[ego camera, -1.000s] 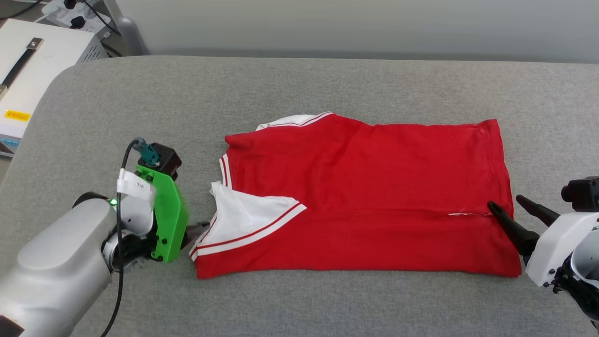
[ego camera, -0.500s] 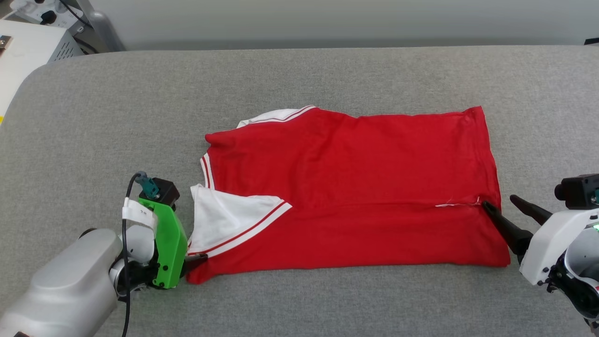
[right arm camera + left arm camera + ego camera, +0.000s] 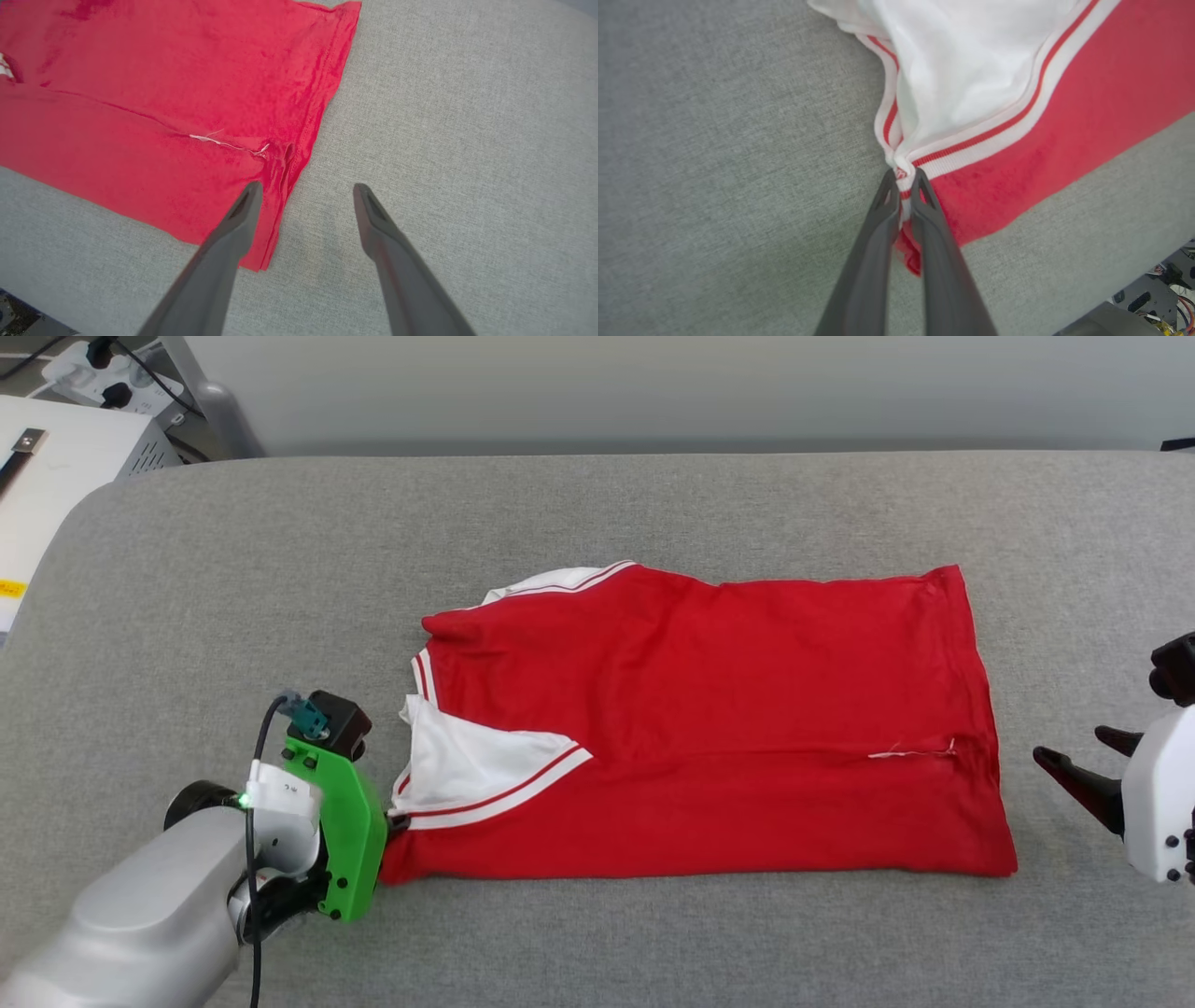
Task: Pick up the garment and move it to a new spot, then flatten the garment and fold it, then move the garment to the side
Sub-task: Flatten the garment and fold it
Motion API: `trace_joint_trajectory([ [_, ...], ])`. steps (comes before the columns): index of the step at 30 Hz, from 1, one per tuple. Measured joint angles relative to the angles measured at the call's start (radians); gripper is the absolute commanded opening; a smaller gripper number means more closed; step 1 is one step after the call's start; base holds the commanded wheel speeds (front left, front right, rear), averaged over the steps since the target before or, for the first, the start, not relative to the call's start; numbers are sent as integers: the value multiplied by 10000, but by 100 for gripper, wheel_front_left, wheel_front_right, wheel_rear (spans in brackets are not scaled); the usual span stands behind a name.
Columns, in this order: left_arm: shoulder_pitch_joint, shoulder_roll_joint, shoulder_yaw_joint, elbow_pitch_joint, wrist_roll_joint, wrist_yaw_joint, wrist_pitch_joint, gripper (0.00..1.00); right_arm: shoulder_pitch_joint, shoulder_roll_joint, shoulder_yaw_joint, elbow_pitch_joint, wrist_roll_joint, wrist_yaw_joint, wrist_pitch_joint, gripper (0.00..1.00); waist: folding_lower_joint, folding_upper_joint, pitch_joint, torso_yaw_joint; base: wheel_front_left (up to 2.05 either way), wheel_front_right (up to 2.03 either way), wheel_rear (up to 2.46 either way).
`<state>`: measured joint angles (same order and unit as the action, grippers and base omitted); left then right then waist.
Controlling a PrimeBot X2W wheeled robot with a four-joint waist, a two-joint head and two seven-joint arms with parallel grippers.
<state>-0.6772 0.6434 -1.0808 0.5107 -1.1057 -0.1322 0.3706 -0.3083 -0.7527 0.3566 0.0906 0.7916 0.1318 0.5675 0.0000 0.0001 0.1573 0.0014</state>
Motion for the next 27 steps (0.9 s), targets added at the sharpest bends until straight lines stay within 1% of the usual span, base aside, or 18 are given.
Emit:
trace_joint_trajectory([
  [3,-1,196,79,-430,77,40,-192,0,-20,-35,-21,-59,54,0,957,100,0,0,38,60,0,0,0],
  [5,-1,253,94,-673,150,138,-222,0,-19,136,-13,25,56,0,1344,100,0,0,91,106,0,0,0],
  [7,-1,259,88,-851,155,222,-224,0,-17,385,21,203,52,0,1501,100,0,0,149,152,0,0,0],
  [12,0,274,82,-1164,221,360,-297,0,-15,1032,299,1011,-6,0,1586,100,0,0,347,235,0,0,0],
  [16,3,280,84,-1281,234,412,-370,0,-14,1507,378,2000,-56,0,1260,100,0,0,512,311,0,0,0],
  [21,142,265,88,-1241,224,487,-533,0,-16,1605,796,2708,-29,-8,865,100,0,-1,567,386,0,0,0],
  [22,215,261,94,-1220,213,487,-546,0,-21,1603,882,2744,-2,-13,719,40,0,-1,547,383,0,0,0],
  [23,287,261,94,-1187,192,487,-593,0,-26,1597,968,2792,48,-15,518,4,0,-1,512,373,0,0,0],
  [24,337,259,98,-1156,173,489,-629,0,-36,1588,1035,2826,73,-15,382,0,0,-1,475,361,0,0,0],
  [27,522,267,125,-1091,132,500,-800,0,-54,1490,1256,2798,153,-13,-198,0,0,0,280,326,0,0,0],
])
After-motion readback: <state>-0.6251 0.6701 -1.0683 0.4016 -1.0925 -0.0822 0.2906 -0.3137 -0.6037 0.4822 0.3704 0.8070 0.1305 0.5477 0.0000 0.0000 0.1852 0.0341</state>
